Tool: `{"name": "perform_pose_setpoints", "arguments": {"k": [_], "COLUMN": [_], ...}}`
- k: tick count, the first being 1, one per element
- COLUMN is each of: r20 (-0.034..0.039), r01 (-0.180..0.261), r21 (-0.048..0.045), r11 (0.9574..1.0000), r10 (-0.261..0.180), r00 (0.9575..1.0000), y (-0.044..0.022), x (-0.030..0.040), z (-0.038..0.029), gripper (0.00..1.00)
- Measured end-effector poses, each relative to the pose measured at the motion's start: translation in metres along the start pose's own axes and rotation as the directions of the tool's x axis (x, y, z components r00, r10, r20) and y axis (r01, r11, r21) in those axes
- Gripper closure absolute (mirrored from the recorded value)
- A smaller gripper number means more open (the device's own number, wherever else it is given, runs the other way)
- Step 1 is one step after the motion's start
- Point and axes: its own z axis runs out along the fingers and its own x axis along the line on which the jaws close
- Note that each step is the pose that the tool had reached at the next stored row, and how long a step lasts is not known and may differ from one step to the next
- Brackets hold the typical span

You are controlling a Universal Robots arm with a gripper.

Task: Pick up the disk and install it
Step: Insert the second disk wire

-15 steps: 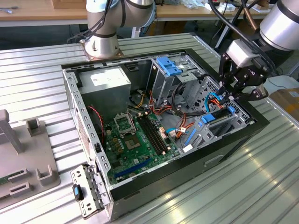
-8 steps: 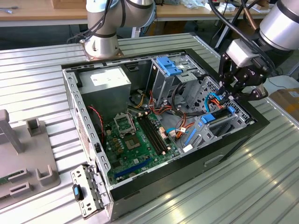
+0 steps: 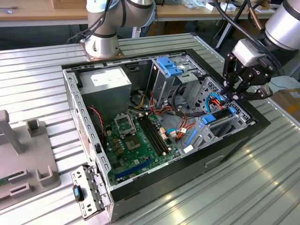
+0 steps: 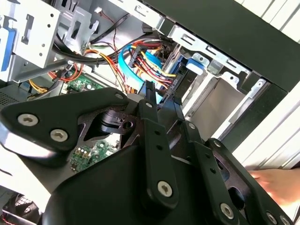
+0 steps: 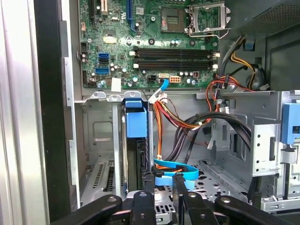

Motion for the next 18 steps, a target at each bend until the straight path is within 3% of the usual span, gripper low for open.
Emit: {"name": "perform_pose_setpoints", "arguments": {"k": [10, 16, 18], "r20": [0.0003, 0.0002, 0.0001], "r01": [0.002, 0.002, 0.002], "r21": [-0.0002, -0.0003, -0.0002], "r11": [1.0, 1.0, 1.0], "r10": [-0.002, -0.002, -0.002], "r00": [1.0, 1.0, 1.0], "y": [0.001, 0.0014, 0.0018], "x": [0.0023, 0.0035, 0.0044], "z": [0.0003, 0.0067, 0.012], "gripper": [0.7, 0.7, 0.7]}}
